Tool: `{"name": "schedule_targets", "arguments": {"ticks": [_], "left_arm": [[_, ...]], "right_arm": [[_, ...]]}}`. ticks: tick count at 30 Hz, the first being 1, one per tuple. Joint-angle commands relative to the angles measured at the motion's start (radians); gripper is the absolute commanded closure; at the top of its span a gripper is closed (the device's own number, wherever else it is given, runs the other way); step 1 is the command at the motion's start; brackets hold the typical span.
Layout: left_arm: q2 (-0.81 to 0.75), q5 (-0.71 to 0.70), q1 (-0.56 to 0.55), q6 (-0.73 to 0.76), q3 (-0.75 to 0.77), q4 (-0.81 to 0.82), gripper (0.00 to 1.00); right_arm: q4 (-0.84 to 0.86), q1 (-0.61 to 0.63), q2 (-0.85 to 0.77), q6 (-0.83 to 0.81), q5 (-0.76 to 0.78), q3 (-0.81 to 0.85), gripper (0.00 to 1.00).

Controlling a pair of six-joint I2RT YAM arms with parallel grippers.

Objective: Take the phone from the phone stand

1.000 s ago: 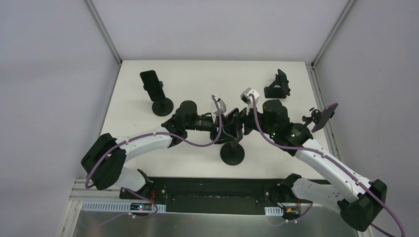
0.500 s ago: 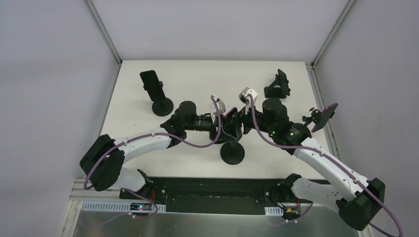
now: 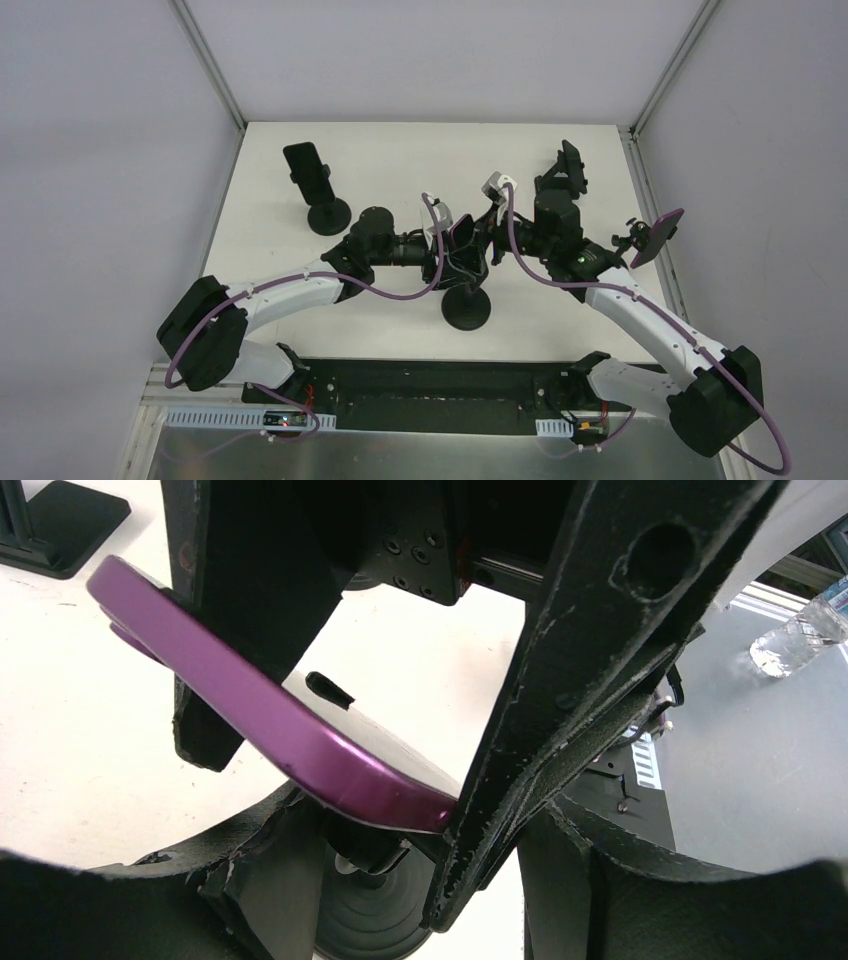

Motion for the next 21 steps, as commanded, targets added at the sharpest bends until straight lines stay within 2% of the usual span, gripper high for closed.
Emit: {"name": "schedule_targets", "arguments": {"ticks": [1, 10, 21], "left_arm": [[-0.033, 0.234, -0.055, 0.012, -0.032, -0.095, 1.00], [-0.038, 0.254, -0.056, 0.013, -0.042, -0.095, 1.00], [-0.033, 0.266, -0.055, 0.014, -0.039, -0.095, 1.00]], "right_arm": [[0.050, -0.139, 0.052, -0.206, 0.184, -0.037, 1.00], [0.052, -0.244, 0.047, -0.208, -0.054, -0.025, 1.00], [-0.013, -0.283, 0.052, -0.242, -0.306, 0.003, 1.00]]}}
